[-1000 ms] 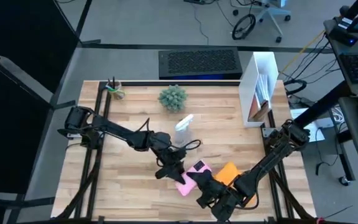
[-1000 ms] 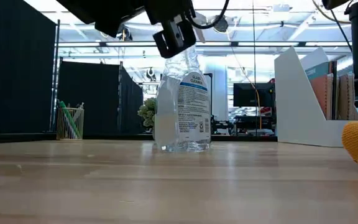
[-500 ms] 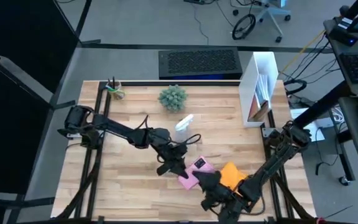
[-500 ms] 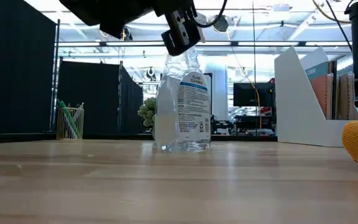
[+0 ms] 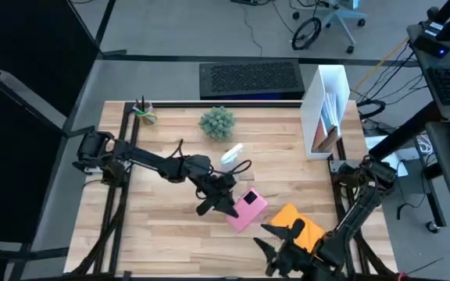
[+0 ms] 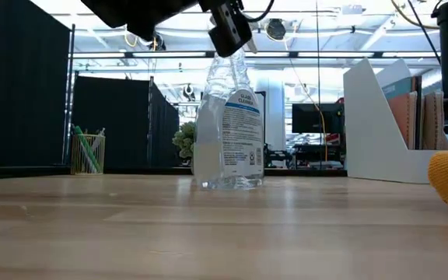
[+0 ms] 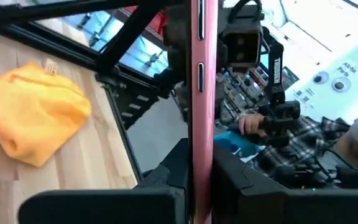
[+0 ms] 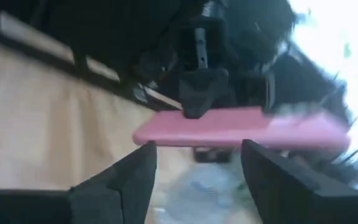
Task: Apply microfiber cloth
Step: Spray the back of the pink phone with the white spray bottle
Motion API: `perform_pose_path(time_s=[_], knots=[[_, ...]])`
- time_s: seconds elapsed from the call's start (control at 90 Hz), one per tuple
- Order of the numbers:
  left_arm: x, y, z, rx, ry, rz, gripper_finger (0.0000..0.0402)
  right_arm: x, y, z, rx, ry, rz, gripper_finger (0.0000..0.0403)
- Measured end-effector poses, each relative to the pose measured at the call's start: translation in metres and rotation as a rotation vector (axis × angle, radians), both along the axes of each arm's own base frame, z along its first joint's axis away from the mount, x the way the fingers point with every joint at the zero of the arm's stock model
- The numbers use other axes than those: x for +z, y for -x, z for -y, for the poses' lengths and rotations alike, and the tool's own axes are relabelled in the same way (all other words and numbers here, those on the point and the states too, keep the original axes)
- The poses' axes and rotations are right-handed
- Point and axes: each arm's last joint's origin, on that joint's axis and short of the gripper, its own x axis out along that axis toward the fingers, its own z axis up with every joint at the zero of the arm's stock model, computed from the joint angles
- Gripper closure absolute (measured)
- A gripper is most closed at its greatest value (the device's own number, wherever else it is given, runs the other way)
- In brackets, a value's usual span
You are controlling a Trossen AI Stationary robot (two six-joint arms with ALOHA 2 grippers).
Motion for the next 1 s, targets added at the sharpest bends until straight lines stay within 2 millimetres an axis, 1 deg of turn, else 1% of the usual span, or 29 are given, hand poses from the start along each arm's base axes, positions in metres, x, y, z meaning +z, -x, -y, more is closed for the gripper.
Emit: perform_pose_path(time_s=[0.122,0.244,0.344,0.567,0.722,0.822,1.0], knots=[[0.000,0.000,0.003,0.019,-0.037,0.034,0.0387,-0.001,0.001,0.001,-0.010,-0.210,0.131,0.0192],[0.000,0.000,0.010,0.055,-0.101,0.089,0.0387,-0.004,-0.001,0.005,-0.030,-0.416,0.261,0.0192],[0.000,0.001,0.020,0.089,-0.169,0.138,0.0387,-0.006,-0.003,0.010,-0.050,-0.518,0.329,0.0192],[-0.003,0.007,0.049,0.203,-0.368,0.223,0.0387,-0.006,-0.012,0.019,-0.074,-0.552,0.341,0.0193],[-0.010,0.014,0.069,0.252,-0.533,0.232,0.0387,0.004,-0.017,0.026,-0.088,-0.582,0.361,0.0193],[-0.010,0.017,0.076,0.257,-0.547,0.234,0.0386,0.010,-0.017,0.028,-0.068,-0.555,0.301,0.0193],[-0.009,0.017,0.078,0.259,-0.544,0.237,0.0386,0.027,-0.017,0.032,-0.035,-0.472,0.222,0.0193]])
